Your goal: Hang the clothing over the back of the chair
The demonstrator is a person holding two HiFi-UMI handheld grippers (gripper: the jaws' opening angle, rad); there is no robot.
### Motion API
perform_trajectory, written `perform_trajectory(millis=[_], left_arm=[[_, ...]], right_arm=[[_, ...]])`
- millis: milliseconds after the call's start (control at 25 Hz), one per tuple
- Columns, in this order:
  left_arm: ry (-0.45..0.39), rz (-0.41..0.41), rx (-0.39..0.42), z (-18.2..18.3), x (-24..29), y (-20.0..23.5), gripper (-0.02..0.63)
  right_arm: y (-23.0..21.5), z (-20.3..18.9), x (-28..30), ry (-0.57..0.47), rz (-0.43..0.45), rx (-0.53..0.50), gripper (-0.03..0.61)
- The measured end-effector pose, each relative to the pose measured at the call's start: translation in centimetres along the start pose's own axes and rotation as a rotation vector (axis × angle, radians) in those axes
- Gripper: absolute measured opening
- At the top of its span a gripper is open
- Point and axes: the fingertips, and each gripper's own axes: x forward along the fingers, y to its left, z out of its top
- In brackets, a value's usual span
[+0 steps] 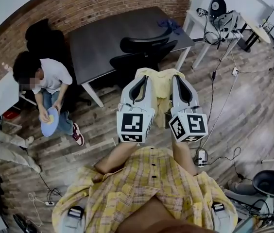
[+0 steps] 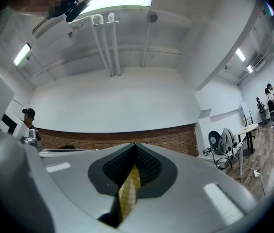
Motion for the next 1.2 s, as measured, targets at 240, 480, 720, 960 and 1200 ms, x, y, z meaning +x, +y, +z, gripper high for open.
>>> perform_trajectory(millis=[240, 480, 720, 960, 1200], left_arm=[[-0.007, -0.008, -0.018, 0.4, 4.5, 2.0, 0.011], [-0.005, -0.015, 0.000, 1.3, 7.2, 2.9, 0.010], [0.000, 0.006, 0.014, 1.6, 8.9, 3.4, 0.011], [-0.008, 0.066, 0.020, 1.6, 11.0, 4.6, 0.011], [-0.028, 0.140, 0.027, 2.5, 14.0, 4.2, 0.011]], right_arm=[[-1.8, 0.1, 4.6, 0.003, 0.010, -0.002, 0.008], [-2.6, 0.6, 7.5, 0.016, 0.027, 0.000, 0.008], [-4.1, 0.8, 9.5, 0.015, 0.044, 0.011, 0.008], [-5.5, 0.8, 12.0, 0.009, 0.113, 0.027, 0.008], [-7.8, 1.8, 14.5, -0.002, 0.192, 0.033, 0.008]])
